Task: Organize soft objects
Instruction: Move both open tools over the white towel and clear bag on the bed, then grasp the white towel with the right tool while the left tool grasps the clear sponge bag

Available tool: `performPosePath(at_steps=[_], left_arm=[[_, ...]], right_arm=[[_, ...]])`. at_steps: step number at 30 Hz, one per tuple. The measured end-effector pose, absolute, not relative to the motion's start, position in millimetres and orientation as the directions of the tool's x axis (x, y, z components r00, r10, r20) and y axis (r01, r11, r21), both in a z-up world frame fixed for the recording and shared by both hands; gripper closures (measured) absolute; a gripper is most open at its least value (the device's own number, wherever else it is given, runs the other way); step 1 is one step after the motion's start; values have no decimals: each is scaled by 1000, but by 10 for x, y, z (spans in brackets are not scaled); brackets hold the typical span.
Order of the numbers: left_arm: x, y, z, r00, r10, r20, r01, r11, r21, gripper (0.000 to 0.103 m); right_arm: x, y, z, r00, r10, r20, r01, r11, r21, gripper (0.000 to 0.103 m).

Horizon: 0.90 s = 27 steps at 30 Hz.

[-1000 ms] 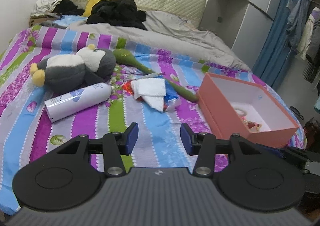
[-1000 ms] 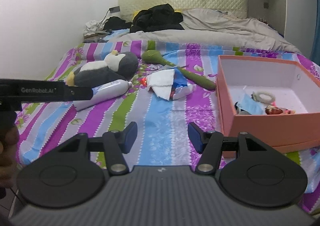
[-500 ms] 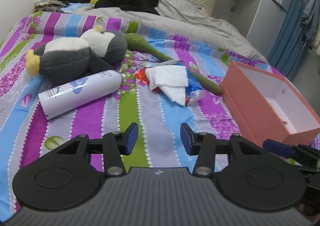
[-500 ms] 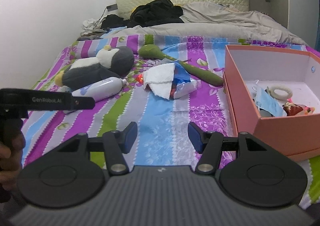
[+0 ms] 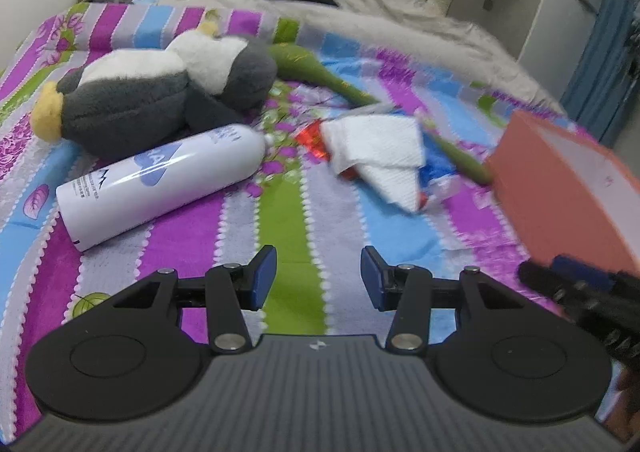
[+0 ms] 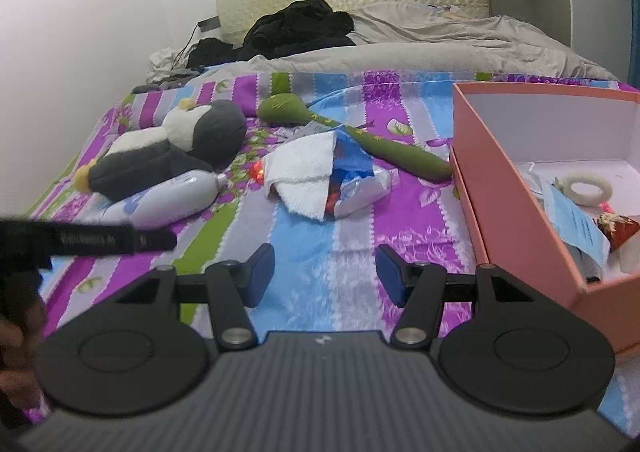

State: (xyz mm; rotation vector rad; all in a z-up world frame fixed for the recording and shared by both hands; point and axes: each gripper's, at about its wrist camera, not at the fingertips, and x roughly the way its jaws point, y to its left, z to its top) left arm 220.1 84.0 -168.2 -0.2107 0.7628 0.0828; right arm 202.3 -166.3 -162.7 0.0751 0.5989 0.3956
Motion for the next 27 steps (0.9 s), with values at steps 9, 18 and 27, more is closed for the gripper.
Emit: performPosePath(at_steps=[9, 18, 27], left_arm=[[2551, 965, -1907, 722, -8, -692, -146, 976, -163, 50], [2900, 945, -2071, 747, -34, -664, -123, 974, -188, 39], [3326, 953, -2173, 772, -67, -632, -106, 967, -233, 39]], right_arm=[[2403, -1603, -1758, 764, 391, -514, -326, 920, 215, 44], [2796, -1566, -1891, 750, 427, -504, -320, 902, 288, 59], [3030, -1342, -2147, 689, 497, -528, -408, 867, 284, 62]])
